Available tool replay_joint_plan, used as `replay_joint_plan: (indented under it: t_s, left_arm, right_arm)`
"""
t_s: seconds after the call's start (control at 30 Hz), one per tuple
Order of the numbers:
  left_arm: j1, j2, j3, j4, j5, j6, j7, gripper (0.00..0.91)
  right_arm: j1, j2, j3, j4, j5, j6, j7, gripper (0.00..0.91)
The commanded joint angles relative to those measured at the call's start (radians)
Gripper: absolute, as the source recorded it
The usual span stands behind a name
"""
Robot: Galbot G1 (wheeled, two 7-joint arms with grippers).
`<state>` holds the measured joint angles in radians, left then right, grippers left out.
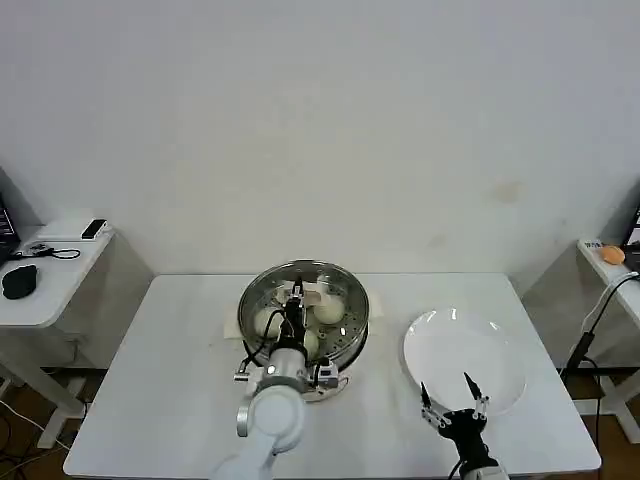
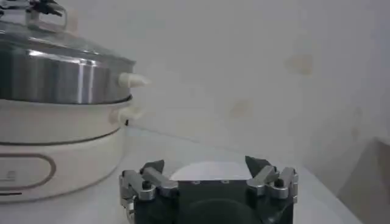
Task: Take steamed baozi put them in steamer then cover it.
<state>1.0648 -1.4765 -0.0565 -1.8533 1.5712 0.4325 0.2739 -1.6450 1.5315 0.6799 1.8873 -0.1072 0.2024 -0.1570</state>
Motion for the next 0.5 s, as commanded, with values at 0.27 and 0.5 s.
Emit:
replay_joint_plan:
  t_s: [0.27,0.5]
  left_arm:
    - [0.037,0.016,0.001,-0.064,-0.028,-0.001,-0.006,0.907]
    - [0.111,0.06,0.001,-0.184,-0.059,-0.012,-0.008,0.907]
  right_arm:
    - [0.001,-0.003,-0.002,-0.007,0.0,0.003,-0.001,0.907]
    - [-0.001,-0.003,-0.002,-0.009,-0.002,0.007,-0.001,0.907]
